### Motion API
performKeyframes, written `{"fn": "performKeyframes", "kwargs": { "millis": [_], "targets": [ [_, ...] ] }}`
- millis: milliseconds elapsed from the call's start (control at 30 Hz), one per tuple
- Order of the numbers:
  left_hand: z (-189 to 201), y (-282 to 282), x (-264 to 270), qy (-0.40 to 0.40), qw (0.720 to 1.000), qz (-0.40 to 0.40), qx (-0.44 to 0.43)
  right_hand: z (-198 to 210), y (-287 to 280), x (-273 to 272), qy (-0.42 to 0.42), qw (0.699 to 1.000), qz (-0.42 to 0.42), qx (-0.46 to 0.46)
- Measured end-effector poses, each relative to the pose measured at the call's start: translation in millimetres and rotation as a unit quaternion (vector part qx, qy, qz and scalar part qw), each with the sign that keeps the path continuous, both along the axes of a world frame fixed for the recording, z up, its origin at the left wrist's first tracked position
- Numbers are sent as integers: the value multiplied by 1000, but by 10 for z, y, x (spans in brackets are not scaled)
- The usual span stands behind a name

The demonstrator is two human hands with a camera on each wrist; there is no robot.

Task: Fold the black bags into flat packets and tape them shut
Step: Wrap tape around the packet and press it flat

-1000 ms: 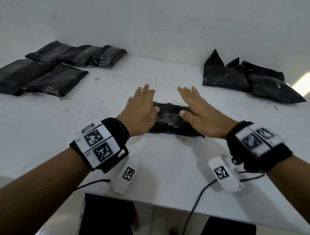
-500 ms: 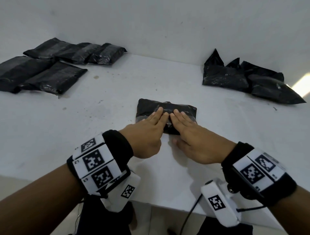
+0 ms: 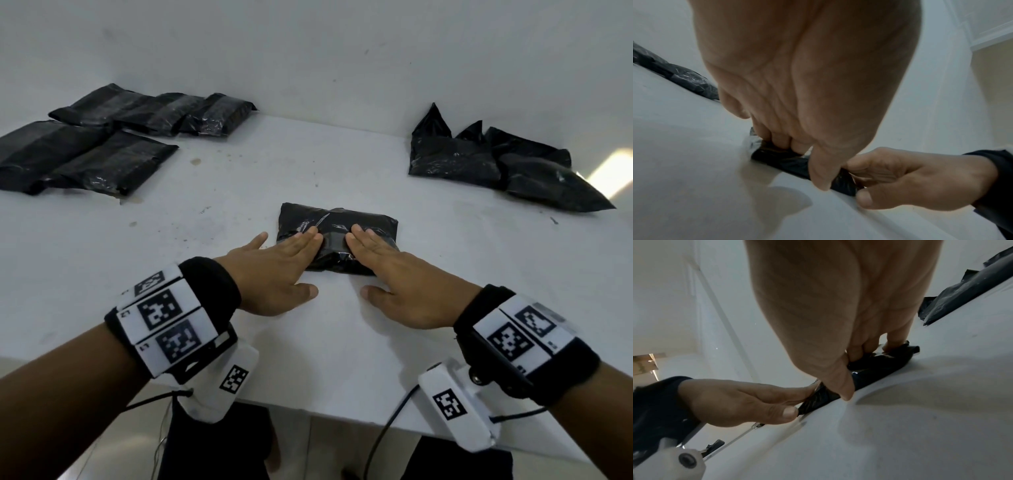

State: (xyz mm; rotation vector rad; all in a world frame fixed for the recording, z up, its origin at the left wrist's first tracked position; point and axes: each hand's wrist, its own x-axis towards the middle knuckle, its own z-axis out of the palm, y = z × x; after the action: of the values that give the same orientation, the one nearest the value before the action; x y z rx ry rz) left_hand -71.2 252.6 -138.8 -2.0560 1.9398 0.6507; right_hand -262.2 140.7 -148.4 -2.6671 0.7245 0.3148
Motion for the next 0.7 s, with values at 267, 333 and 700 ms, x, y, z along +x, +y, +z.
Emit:
{"fn": "performKeyframes", "kwargs": {
  "millis": [267, 333, 700],
  "targets": [
    [14, 22, 74, 60, 998, 17, -11, 88, 44, 77, -16, 997, -20, -67],
    [24, 41, 75, 111, 993, 33, -35, 113, 49, 70, -46, 997, -23, -66],
    [62, -12, 14, -13, 1000, 16, -14, 62, -17, -40, -14, 994, 23, -105]
  ]
}}
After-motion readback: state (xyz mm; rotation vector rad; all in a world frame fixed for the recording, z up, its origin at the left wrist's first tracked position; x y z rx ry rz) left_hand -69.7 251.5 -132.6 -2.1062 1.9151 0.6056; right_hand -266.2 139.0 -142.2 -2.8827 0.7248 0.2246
